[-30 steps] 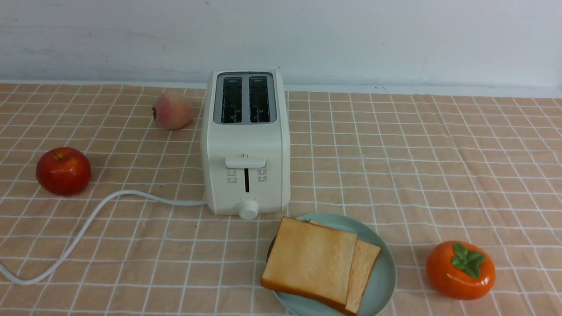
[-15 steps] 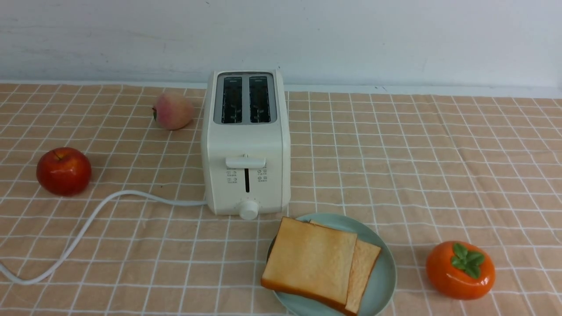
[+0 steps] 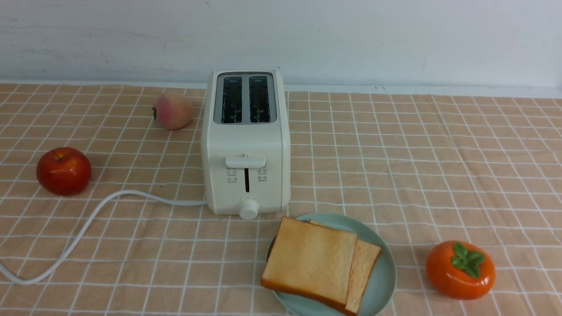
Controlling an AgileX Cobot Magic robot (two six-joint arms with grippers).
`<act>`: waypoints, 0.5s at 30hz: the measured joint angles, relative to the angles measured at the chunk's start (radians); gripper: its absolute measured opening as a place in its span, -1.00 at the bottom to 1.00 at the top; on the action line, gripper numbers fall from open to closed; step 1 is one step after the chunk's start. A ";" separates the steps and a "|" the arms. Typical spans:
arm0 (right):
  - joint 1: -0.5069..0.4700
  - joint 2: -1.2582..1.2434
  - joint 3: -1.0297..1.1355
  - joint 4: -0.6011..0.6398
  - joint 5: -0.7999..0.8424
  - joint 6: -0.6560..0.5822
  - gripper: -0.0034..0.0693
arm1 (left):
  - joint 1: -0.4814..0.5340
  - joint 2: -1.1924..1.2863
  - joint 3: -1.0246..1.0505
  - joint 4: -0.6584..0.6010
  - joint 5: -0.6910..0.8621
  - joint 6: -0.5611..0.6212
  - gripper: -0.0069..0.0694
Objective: Take toasted bread from bread machine on light coffee tablecloth place on plate.
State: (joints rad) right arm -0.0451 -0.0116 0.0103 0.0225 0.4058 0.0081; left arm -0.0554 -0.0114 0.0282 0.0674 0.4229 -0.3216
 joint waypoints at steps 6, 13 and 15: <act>0.000 0.000 0.000 0.000 0.000 -0.002 -0.56 | 0.000 0.000 0.000 0.000 0.000 0.000 -0.72; 0.000 0.000 0.000 0.000 -0.001 -0.008 -0.55 | 0.000 0.000 0.000 0.000 0.000 0.000 -0.72; 0.000 0.000 0.000 0.000 -0.001 -0.008 -0.54 | 0.000 0.000 0.000 0.000 0.000 0.000 -0.72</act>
State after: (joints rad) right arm -0.0451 -0.0116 0.0103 0.0225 0.4050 0.0000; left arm -0.0554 -0.0114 0.0282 0.0674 0.4229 -0.3216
